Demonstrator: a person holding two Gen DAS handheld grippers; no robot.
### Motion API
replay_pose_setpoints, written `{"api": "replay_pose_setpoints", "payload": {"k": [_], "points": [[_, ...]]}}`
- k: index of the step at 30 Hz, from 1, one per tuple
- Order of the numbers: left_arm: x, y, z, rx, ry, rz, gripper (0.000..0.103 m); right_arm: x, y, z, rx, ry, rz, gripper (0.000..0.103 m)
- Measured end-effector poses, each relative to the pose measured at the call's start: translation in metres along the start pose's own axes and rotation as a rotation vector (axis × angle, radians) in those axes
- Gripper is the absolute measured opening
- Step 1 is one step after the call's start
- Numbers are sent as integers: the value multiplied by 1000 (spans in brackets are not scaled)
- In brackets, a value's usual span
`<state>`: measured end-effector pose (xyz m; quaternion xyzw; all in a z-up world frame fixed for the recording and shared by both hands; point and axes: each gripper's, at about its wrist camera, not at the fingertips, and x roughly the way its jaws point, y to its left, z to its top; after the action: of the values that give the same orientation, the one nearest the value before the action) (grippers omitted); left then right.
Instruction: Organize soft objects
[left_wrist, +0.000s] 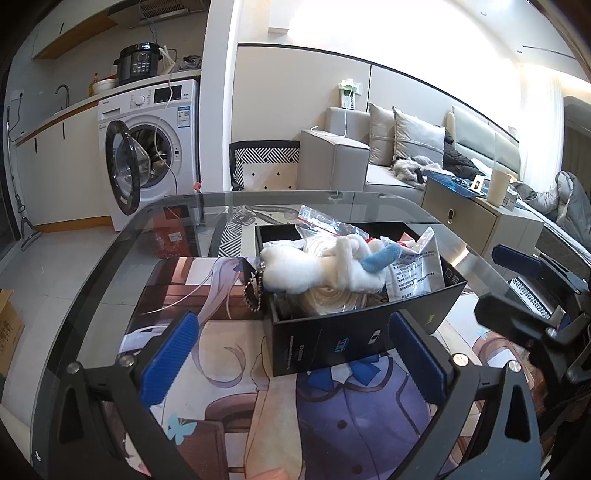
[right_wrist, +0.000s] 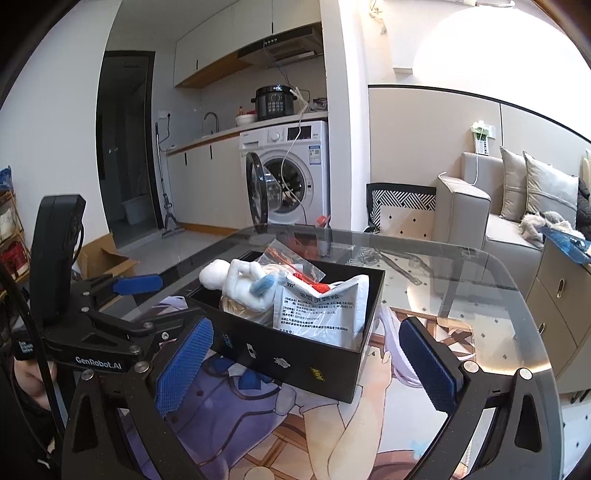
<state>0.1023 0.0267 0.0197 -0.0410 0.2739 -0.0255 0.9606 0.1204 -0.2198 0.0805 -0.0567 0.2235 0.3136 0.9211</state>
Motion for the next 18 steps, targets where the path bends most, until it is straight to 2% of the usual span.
{"api": "replay_pose_setpoints", "payload": {"k": [18], "points": [[-2, -1, -9, 3, -53, 13, 103, -2, -2, -11, -14, -42, -23, 103]]}}
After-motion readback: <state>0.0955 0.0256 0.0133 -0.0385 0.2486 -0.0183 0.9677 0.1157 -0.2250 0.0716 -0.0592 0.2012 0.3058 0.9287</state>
